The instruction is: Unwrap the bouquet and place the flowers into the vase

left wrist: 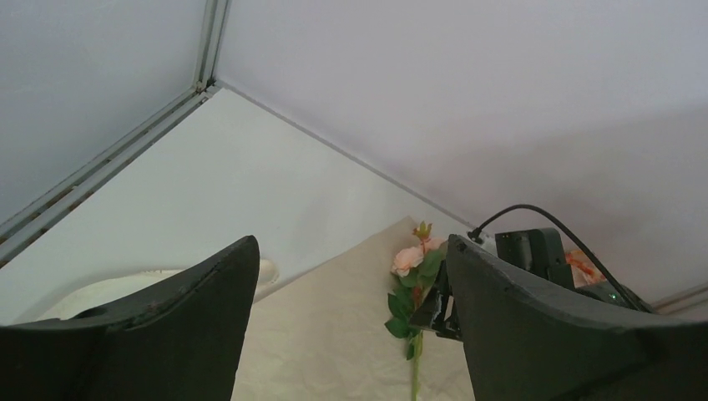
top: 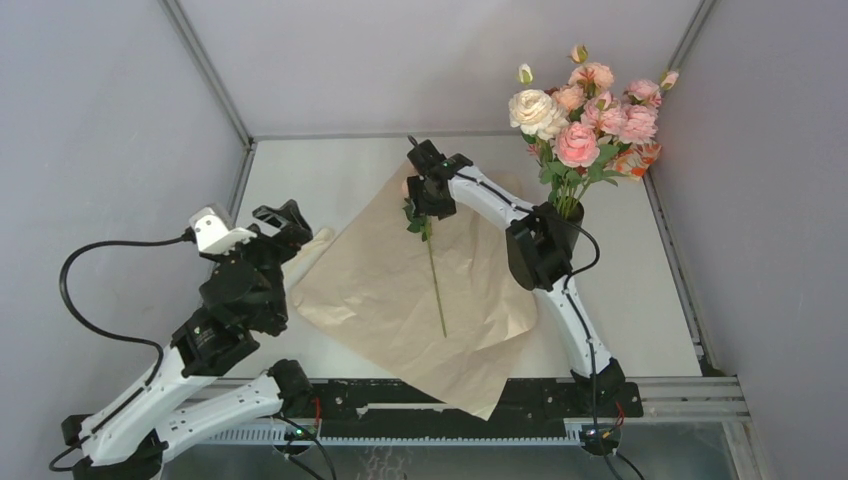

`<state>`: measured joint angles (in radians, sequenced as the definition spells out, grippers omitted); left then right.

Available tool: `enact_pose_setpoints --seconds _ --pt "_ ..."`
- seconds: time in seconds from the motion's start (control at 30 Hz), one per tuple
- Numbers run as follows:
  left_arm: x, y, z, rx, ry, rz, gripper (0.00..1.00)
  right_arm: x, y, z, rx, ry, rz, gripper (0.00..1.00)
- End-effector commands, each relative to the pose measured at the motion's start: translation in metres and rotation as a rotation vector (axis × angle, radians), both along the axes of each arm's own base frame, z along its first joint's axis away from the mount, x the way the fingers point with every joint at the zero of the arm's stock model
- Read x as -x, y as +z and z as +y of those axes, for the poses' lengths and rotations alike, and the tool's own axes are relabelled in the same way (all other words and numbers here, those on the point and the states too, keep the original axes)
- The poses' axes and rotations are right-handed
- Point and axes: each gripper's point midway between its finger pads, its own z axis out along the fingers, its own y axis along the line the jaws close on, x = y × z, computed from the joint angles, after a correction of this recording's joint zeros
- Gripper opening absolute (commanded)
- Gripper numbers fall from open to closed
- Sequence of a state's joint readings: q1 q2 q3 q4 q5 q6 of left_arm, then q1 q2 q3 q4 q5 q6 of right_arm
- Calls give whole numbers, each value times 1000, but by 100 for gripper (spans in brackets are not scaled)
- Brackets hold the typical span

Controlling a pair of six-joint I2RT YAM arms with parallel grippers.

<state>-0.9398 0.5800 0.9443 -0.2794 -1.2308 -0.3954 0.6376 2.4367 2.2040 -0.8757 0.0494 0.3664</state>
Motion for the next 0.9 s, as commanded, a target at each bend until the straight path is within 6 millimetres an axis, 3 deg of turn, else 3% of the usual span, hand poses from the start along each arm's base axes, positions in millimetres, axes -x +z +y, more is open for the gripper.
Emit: enact_pose_setpoints --seconds 0.0,0.2,0.47,0.7,0.87 --pt "-9 -12 -16 -10 -42 28 87 -11 14 10 -43 1 -34 66" --pt "-12 -16 -19 -17 -53 42 88 -16 -3 12 -41 2 -13 63" --pt "-13 -23 -17 -14 -51 51 88 -17 -19 12 -40 0 8 49" --pt "-13 -22 -16 -7 -62 50 88 -18 -12 19 -84 6 10 22" --pt "-11 -23 -14 1 -60 48 88 -14 9 34 -177 36 -2 0"
